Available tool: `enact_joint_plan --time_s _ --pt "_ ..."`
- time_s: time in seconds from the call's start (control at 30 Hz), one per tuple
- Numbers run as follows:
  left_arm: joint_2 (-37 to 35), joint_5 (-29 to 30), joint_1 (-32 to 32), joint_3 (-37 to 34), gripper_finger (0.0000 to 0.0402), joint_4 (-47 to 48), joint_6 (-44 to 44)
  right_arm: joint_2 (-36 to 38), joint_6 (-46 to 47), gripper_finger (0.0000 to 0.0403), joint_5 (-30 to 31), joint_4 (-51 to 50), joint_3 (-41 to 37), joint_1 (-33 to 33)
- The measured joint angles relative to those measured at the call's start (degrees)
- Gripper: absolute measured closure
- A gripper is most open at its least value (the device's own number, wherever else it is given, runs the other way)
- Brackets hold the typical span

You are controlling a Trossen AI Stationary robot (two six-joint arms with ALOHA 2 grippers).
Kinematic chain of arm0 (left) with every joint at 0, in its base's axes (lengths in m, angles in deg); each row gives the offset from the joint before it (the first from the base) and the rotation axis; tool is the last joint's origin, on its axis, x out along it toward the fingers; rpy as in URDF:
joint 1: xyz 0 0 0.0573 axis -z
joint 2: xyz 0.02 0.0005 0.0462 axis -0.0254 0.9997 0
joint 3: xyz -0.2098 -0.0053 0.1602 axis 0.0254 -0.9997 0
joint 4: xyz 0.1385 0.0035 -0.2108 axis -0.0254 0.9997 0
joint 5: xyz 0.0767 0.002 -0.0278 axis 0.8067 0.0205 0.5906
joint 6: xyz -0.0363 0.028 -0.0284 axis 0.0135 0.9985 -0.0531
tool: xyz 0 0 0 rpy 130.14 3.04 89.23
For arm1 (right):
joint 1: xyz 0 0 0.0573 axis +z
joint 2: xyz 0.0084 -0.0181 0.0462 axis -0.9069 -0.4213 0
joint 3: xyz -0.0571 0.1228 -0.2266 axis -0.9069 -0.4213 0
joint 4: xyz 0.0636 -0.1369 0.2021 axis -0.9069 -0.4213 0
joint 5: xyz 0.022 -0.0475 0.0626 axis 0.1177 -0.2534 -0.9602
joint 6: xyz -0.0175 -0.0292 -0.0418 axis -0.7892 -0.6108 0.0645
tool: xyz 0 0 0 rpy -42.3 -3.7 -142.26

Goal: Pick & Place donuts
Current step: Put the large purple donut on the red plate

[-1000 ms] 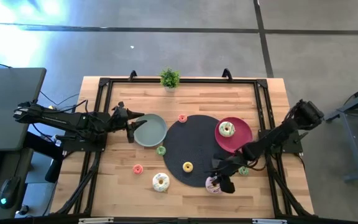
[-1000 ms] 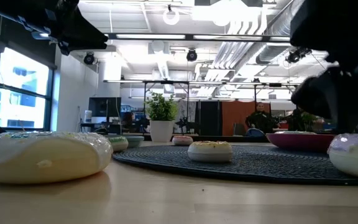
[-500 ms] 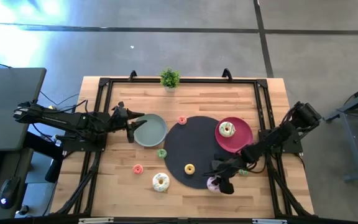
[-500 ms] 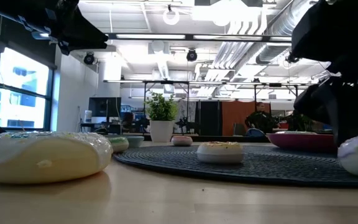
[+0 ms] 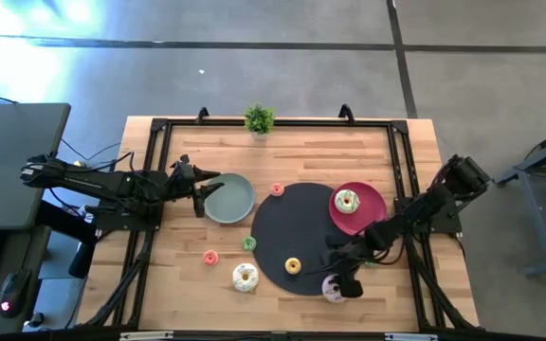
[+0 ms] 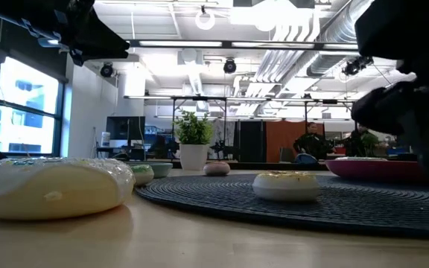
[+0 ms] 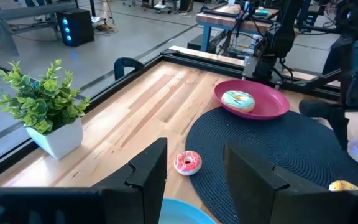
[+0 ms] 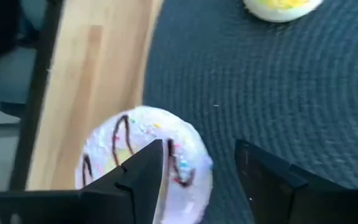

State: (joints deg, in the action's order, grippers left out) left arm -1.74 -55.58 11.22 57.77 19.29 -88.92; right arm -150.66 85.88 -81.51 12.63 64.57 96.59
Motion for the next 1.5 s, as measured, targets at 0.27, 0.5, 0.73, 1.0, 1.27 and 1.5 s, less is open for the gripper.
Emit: enact_joint_plan --time_s 0.27,0.5,0.73,1.0,1.27,1.5 --pt "0.0 0.0 0.0 0.0 0.0252 0.0 0.0 0.0 3.4 0.0210 -1.1 -2.6 1.0 1.5" --pt "0.0 0.1 0.0 0.0 0.0252 0.0 0.0 0.0 4.8 0.0210 -2.1 -2.3 1.0 2.3" --pt "0.0 0.1 0.0 0.0 0.0252 0.0 0.0 -1.8 5.2 0.0210 -1.2 -0.4 -1.4 2.5" --pt "0.0 0.4 0.0 0.0 0.0252 0.0 0.2 -1.8 3.7 0.0262 -2.7 5.6 -3.1 2.1" --pt "0.0 0.6 0.0 0.0 0.0252 -0.5 0.2 0.9 7.8 0.0390 -7.6 4.7 -3.1 -3.0" --pt "0.0 0.6 0.0 0.0 0.0252 -4.0 0.5 14.7 5.2 0.0383 -2.6 -12.8 -3.0 -9.7"
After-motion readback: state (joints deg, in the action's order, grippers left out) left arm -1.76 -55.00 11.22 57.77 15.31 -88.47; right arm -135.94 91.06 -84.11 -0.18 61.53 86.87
